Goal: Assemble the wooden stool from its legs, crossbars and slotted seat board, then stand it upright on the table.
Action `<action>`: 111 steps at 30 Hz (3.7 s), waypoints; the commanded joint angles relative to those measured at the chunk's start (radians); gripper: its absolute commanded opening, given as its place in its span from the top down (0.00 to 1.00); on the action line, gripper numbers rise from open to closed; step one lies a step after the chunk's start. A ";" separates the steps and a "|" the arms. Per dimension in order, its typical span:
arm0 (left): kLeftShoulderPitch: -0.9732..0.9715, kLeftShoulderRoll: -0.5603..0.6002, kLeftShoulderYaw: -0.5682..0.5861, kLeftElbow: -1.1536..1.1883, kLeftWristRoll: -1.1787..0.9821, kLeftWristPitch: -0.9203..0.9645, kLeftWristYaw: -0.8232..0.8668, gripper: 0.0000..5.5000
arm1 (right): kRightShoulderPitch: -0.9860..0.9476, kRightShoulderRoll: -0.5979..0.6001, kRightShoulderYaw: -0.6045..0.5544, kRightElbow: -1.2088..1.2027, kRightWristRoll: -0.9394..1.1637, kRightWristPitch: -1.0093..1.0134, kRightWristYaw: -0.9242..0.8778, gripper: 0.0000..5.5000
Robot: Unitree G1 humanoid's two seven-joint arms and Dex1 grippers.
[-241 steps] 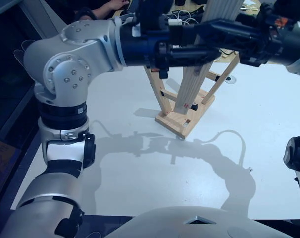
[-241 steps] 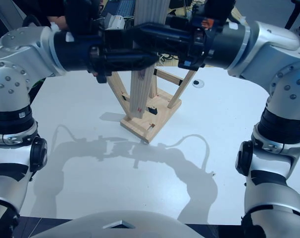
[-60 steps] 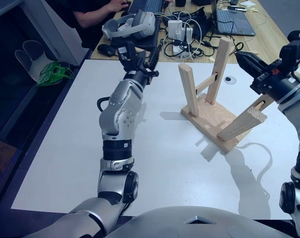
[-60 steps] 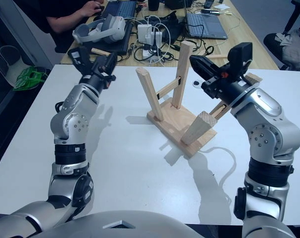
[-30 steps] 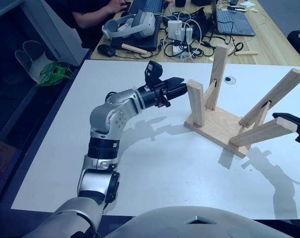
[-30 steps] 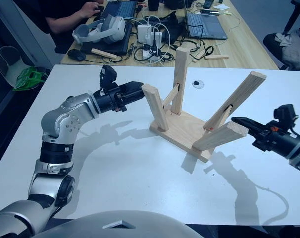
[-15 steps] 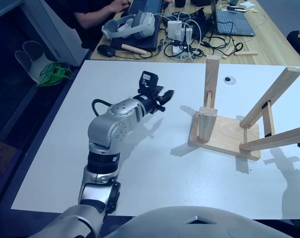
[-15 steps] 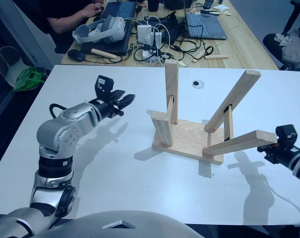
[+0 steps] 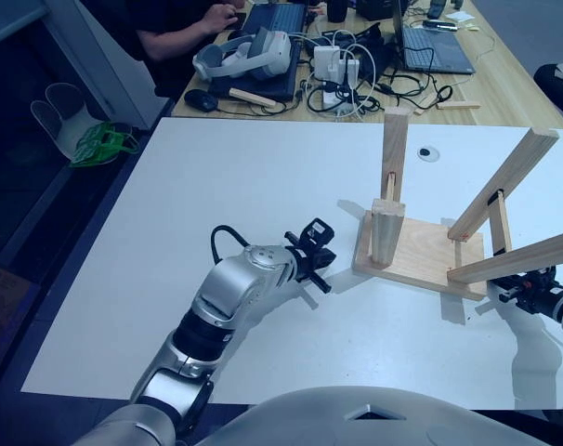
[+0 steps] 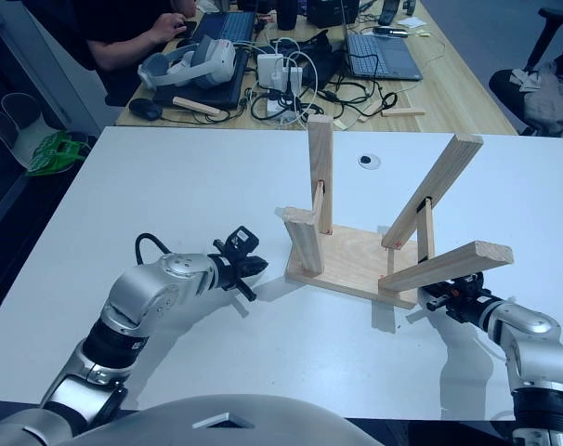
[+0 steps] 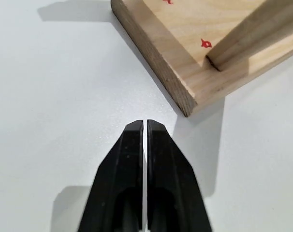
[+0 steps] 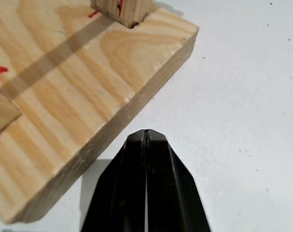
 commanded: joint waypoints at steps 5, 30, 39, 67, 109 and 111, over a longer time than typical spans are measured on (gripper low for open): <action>-0.067 -0.029 -0.079 0.123 0.075 -0.085 -0.051 1.00 | 0.022 0.020 0.032 -0.019 0.004 0.056 0.022 1.00; -0.071 -0.061 -0.011 0.108 0.070 -0.052 -0.092 1.00 | -0.159 0.015 0.068 0.267 -0.021 -0.119 0.133 1.00; -0.064 -0.065 -0.004 0.102 0.071 -0.045 -0.094 1.00 | -0.100 -0.018 0.041 0.183 0.042 -0.077 0.206 1.00; -0.059 -0.064 0.004 0.093 0.071 -0.036 -0.102 1.00 | -0.012 -0.047 0.007 0.081 0.063 0.003 0.270 1.00; -0.016 -0.172 0.314 0.078 -0.187 0.028 -0.206 1.00 | -0.135 0.032 -0.119 -0.216 0.316 0.392 0.241 1.00; -0.017 -0.180 0.327 0.072 -0.199 0.031 -0.203 1.00 | -0.142 0.038 -0.126 -0.223 0.323 0.404 0.236 1.00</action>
